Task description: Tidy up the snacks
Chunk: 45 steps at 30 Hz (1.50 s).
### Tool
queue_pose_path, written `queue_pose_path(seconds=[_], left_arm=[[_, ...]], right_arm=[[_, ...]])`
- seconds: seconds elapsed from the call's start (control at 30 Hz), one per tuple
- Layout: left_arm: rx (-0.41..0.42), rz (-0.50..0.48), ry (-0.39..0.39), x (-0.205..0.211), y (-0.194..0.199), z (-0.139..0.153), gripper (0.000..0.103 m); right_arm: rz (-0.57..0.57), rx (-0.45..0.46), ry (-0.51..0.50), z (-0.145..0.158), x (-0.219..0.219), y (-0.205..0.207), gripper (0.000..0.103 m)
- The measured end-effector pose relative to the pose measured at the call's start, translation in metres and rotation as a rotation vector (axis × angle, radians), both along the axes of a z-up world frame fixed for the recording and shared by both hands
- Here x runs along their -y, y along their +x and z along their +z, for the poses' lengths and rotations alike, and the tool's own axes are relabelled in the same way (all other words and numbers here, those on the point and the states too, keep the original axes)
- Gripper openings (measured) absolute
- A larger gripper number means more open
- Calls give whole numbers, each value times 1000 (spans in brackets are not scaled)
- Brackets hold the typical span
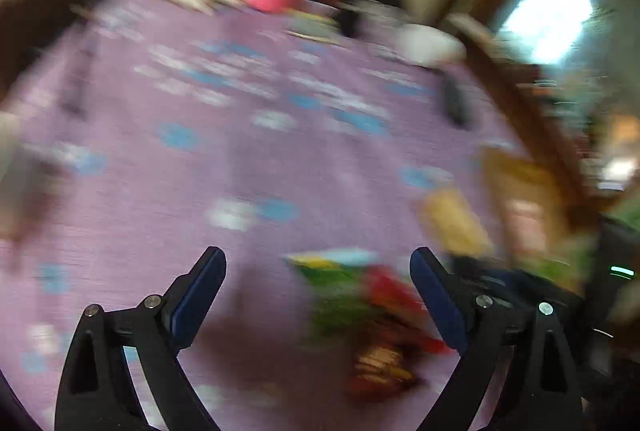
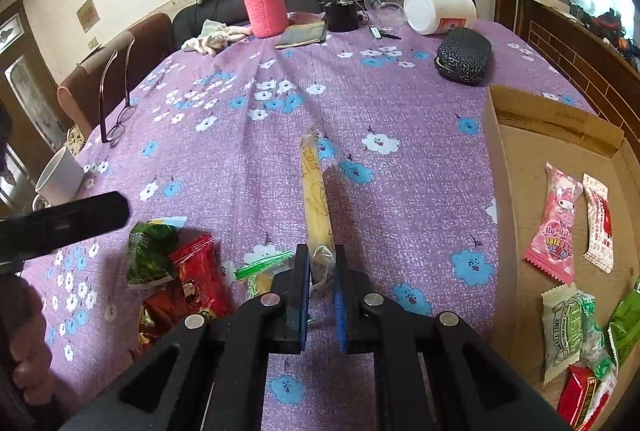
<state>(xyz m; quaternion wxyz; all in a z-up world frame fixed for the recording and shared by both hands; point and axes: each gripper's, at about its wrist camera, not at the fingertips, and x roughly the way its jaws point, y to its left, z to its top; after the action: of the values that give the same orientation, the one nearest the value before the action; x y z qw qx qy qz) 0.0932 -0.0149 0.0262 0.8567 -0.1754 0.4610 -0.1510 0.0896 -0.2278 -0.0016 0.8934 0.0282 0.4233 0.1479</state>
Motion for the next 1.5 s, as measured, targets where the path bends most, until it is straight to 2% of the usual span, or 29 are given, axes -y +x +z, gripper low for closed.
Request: queue_pose_path(seconds=[0.03,0.07,0.17,0.23,0.4,0.47,0.57,0.63,0.7,0.8,0.87,0.9,0.93,1.0,1.1,1.5], left_arm=[[-11,-10,-57,-2,-1,-2,93],[-28,-7,-53,-2,-1,-3,93],[-12,-23,108,14,-5,-3,93],[-15,-22,174,23,-6,-7,93],[-40,-2,296,33,-5,-24,93],[-54,29,301,27,-2,-29,90],[-36,77,294,16,-2,-27,72],[-23,101,323,13,-4,-27,51],[-17,117,378,13,-5,-27,39],[-5,109,351,12,-12,-27,39],[44,106,383,18,-19,-29,43],[66,96,398,22,-21,-31,58],[92,67,424,30,-23,-35,79],[78,60,479,38,-20,-39,96],[53,79,456,32,-17,-41,103],[56,79,461,32,-18,-41,103]], right_arm=[[1,1,-1,0,0,0,11],[0,2,-3,0,0,0,11],[-6,0,8,0,2,0,11],[-6,1,9,0,3,0,11],[-4,3,8,0,2,-1,11],[-3,3,8,0,2,-2,11],[-5,1,12,0,3,-1,11],[-7,-1,13,-1,4,-1,11],[-7,3,9,-1,4,-1,11],[-6,18,-15,-1,2,-3,11],[6,25,-30,-2,-1,-4,11],[8,30,-36,-2,-2,-4,11],[10,35,-43,-2,-2,-4,11],[13,38,-46,-2,-2,-4,11],[18,37,-43,-3,-2,-5,11],[7,31,-21,-2,1,-7,11]])
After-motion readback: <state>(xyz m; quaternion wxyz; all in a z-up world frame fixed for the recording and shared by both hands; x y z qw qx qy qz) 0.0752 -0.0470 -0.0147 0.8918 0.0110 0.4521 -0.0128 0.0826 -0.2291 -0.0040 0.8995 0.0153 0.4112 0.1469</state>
